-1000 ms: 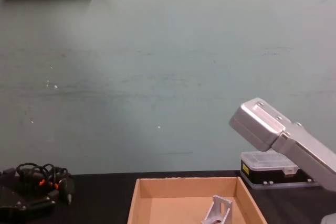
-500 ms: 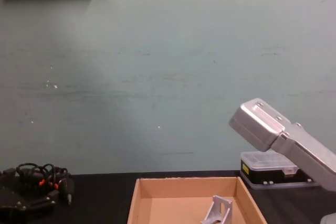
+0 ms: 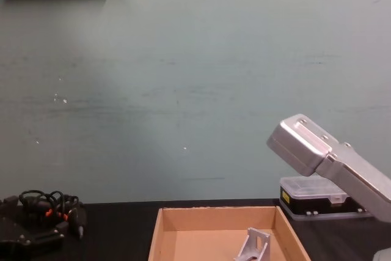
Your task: Use one hand to pick up the angle iron from the table and place it into the box.
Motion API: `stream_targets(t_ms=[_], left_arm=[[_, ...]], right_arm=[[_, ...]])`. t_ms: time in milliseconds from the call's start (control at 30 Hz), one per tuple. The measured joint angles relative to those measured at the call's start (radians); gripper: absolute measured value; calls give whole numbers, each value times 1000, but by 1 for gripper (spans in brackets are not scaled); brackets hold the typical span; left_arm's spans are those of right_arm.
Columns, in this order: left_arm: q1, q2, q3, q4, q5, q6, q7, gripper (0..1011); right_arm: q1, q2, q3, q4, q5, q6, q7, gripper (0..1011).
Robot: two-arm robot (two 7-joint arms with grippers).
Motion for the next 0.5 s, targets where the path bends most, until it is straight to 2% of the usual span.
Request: stream_targets(t_ms=[33, 100, 133, 167, 300, 333, 367, 500], left_arm=[[0, 0, 0, 0, 0, 0, 0, 1012], [0, 0, 0, 0, 0, 0, 0, 1011], [0, 0, 0, 0, 0, 0, 0, 1011], [0, 0, 0, 0, 0, 0, 0, 1011], [0, 0, 0, 0, 0, 0, 0, 1011], [0, 0, 0, 0, 0, 0, 0, 1011], [0, 0, 0, 0, 0, 0, 0, 1011], [0, 0, 0, 0, 0, 0, 0, 1011]], right_arm=[[0, 0, 0, 0, 0, 0, 0, 551], [0, 0, 0, 0, 0, 0, 0, 488], [0, 0, 0, 0, 0, 0, 0, 426], [0, 0, 0, 0, 0, 0, 0, 426], [0, 1, 0, 0, 0, 0, 0, 283], [0, 1, 0, 0, 0, -1, 0, 225], [0, 1, 0, 0, 0, -1, 0, 225], [0, 1, 0, 0, 0, -1, 0, 96]])
